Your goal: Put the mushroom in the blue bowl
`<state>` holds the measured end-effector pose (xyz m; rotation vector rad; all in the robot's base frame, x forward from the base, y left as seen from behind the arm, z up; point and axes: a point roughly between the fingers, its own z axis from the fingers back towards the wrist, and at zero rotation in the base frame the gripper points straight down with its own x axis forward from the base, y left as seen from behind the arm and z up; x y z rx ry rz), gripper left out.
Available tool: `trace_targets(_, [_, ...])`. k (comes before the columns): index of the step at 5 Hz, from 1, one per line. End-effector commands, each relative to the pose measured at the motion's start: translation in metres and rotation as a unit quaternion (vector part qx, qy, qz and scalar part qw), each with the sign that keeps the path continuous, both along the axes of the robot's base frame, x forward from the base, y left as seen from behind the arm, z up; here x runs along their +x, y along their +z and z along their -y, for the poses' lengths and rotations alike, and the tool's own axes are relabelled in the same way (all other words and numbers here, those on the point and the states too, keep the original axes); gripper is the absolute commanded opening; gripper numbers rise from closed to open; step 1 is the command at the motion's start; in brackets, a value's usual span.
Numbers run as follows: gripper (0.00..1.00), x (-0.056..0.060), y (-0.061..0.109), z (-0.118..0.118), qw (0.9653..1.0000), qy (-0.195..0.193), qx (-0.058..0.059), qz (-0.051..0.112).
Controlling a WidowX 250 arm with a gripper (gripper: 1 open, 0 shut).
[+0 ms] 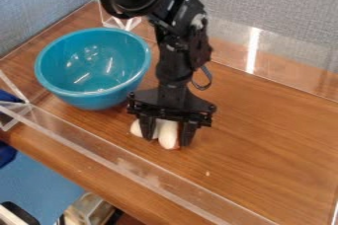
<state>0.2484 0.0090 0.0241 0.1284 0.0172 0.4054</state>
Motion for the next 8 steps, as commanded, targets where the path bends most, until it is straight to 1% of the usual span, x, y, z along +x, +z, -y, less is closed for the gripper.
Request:
trace_targets(1, [0.0,0.0,-0.005,0.007,0.9998,-0.013,0.007,-0.012])
trace_targets(2, [0.0,0.003,-0.005,0.013,0.9996,-0.027,0.004,-0.012])
trace_targets(3, [0.0,0.017,0.002,0.014,0.9994,-0.034,-0.001,-0.01])
trace_targets(5, [0.0,0.02,-0.002,-0.003,0.9989,-0.046,-0.012,-0.006])
trace_targets(7, [0.0,0.012,0.02,0.001,0.9997,-0.007,-0.022,0.0])
trace_targets(8, [0.0,0.014,0.026,-0.005,0.9996,-0.002,-0.029,0.003])
